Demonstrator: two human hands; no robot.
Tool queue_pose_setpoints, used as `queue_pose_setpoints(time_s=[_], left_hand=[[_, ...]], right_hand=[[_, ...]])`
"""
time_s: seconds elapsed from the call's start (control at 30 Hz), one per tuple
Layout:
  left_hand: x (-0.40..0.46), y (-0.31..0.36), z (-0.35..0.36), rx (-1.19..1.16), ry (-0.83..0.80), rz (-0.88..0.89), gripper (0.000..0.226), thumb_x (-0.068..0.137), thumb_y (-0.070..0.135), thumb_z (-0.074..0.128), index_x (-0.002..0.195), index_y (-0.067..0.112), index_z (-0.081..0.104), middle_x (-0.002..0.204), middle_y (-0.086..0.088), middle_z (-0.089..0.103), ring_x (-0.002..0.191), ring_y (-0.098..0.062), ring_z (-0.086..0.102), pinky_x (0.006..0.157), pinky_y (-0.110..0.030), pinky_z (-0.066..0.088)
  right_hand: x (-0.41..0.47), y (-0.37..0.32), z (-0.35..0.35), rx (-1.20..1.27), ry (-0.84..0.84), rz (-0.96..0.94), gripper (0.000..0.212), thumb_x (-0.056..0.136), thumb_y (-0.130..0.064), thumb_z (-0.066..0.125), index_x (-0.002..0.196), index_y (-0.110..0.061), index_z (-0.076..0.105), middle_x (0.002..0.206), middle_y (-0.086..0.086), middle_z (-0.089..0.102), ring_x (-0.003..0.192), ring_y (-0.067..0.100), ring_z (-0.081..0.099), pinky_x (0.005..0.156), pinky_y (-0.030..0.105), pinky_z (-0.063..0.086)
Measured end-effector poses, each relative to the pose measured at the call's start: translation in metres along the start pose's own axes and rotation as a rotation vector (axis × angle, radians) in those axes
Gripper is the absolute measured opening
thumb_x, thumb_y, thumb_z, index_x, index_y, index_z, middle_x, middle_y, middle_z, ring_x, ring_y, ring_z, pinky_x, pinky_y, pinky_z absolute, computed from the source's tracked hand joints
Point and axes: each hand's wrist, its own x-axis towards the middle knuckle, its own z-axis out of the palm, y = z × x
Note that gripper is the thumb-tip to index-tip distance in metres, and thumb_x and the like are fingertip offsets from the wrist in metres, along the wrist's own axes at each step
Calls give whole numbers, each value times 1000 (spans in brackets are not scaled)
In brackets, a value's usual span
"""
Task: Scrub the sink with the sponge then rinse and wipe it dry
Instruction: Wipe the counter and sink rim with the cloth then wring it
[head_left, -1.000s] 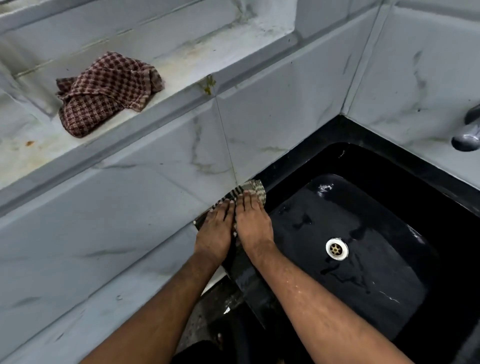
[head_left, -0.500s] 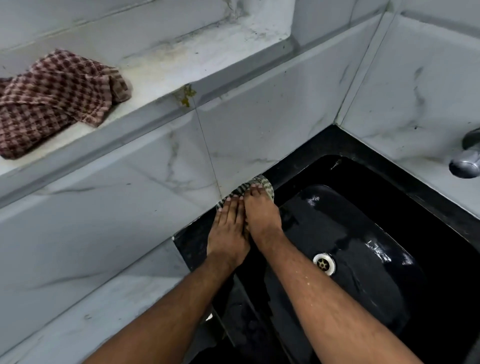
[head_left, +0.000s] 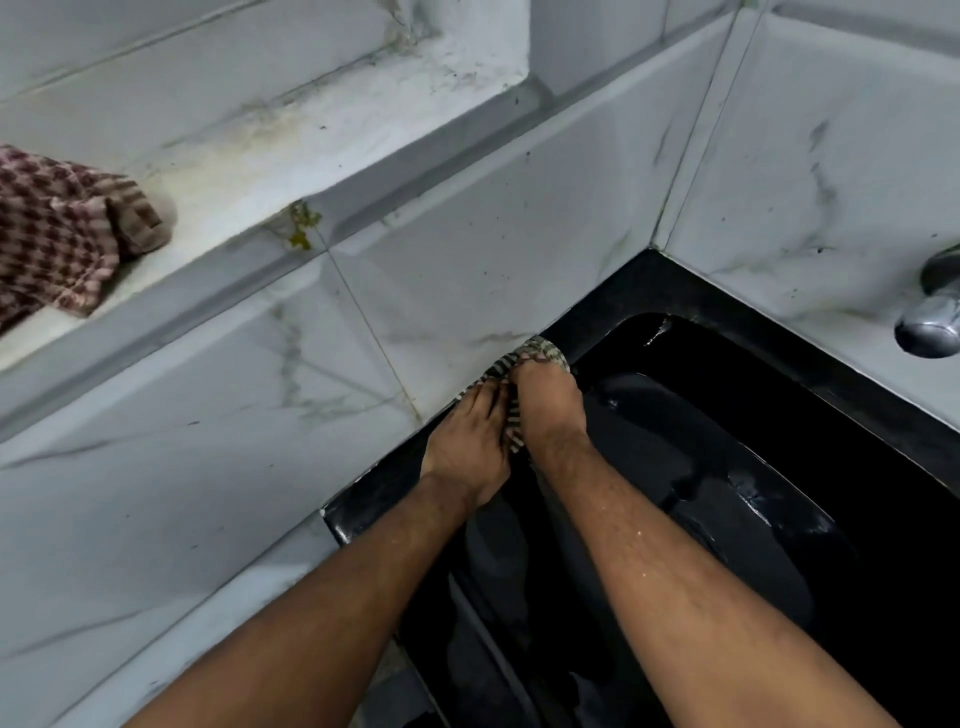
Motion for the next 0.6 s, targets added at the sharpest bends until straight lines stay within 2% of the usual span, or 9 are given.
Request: queue_pose_setpoints(time_s=[0.1, 0.17, 0.27, 0.4, 0.43, 0.5, 0.6], left_hand=[[6, 1, 10, 31, -19, 19, 64, 103, 35, 16, 160, 8, 3, 167, -10, 8, 154, -23, 7, 126, -32, 0], [9, 2, 18, 51, -14, 4, 71, 96, 40, 4, 159, 8, 3, 166, -12, 10, 154, -24, 8, 126, -37, 8], [23, 8, 20, 43, -27, 5, 79, 88, 42, -4, 159, 8, 1, 166, -13, 10, 154, -25, 8, 125, -39, 12], [62, 27, 18, 79, -41, 65, 74, 94, 36, 15, 158, 6, -4, 166, -15, 5, 154, -26, 5, 125, -38, 8], [70, 30, 18, 82, -37, 68, 75, 93, 37, 14, 158, 5, -4, 166, -15, 5, 154, -26, 5, 125, -38, 9], [97, 42, 21, 87, -35, 90, 83, 84, 41, -1, 158, 5, -4, 166, -15, 4, 154, -27, 5, 125, -39, 9], [122, 57, 23, 86, -29, 116, 89, 78, 40, -9, 158, 3, -1, 166, -17, 4, 154, -30, 5, 126, -39, 4]], right_hand=[[5, 6, 0, 29, 27, -1, 18, 93, -13, 55, 105, -14, 68, 98, 4, 68, 88, 22, 68, 75, 31, 56], [7, 11, 0, 50, 45, -14, 18, 94, -14, 54, 104, -15, 68, 97, 4, 68, 88, 22, 68, 76, 32, 57], [16, 21, -4, 47, 39, -1, 15, 93, -15, 56, 100, -16, 69, 93, 3, 68, 86, 22, 68, 69, 29, 53], [39, 46, -18, 32, 40, 56, 16, 95, -12, 54, 103, -13, 68, 93, 6, 68, 84, 25, 68, 69, 30, 53], [45, 50, -21, 26, 36, 64, 16, 96, -12, 54, 105, -12, 67, 94, 7, 68, 84, 26, 68, 70, 31, 54], [61, 68, -27, 15, 49, 86, 16, 92, -14, 61, 108, -12, 67, 99, 8, 68, 89, 27, 68, 72, 31, 53], [84, 89, -25, 2, 87, 49, 40, 83, -15, 73, 122, -12, 62, 121, 7, 64, 111, 26, 63, 89, 32, 53]])
